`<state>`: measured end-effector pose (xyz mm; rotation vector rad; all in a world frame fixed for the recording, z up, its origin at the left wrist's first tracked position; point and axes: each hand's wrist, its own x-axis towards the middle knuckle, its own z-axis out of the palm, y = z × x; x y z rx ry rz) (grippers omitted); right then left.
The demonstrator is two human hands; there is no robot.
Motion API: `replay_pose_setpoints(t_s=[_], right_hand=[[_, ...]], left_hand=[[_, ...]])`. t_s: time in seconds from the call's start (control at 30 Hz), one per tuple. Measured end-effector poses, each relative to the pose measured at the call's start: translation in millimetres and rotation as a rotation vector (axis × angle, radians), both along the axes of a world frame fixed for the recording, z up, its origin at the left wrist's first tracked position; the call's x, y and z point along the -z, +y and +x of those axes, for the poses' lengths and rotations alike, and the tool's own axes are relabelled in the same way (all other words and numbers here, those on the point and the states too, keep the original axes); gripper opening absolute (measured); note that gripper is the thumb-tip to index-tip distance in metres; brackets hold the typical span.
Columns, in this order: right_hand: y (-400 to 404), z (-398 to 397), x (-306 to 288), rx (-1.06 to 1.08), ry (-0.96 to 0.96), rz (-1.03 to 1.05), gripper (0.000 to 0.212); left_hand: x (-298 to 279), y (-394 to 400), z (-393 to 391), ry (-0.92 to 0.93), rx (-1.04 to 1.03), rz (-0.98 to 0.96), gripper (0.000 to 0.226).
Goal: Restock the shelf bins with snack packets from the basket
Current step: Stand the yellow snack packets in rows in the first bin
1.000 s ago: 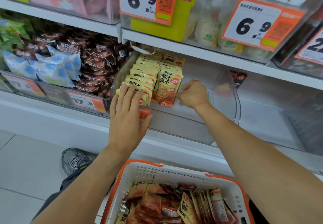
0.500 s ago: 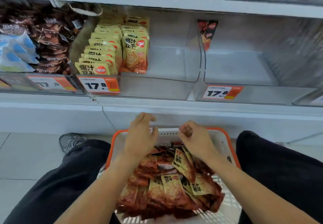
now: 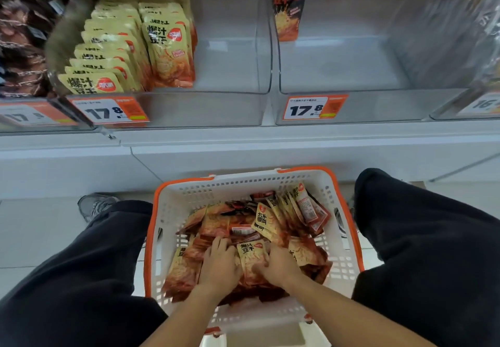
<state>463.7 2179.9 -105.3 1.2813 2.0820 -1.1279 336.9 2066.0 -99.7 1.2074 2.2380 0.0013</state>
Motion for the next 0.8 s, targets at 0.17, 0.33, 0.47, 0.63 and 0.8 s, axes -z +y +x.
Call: replay_pose_setpoints(t_s=[0.17, 0.33, 0.47, 0.63, 0.8], right_hand=[[4.8, -10.4, -6.6, 0.006, -0.074, 0.042, 0.056], [40.7, -28.9, -38.4, -0.087, -0.161, -0.013, 0.033], [58.2, -34.9, -51.6, 0.052, 0.043, -0.197, 0.032], [65.0, -45.1, -82.2, 0.36, 0.422, -0.467, 0.029], [74.3, -57.9, -109.8, 0.314, 0.603, -0.39, 0.031]], left_hand=[[0.6, -1.0, 1.1, -0.033, -0.016, 0.008, 0.032], [-10.9, 11.9, -5.9, -0.041, -0.08, 0.015, 0.029], [-29.7, 27.2, -23.0, -0.223, -0.378, 0.052, 0.037], [-71.0, 48.5, -48.8, -0.616, -0.633, 0.329, 0.026], [-124.9, 62.6, -79.6, -0.621, -0.464, 0.515, 0.011]])
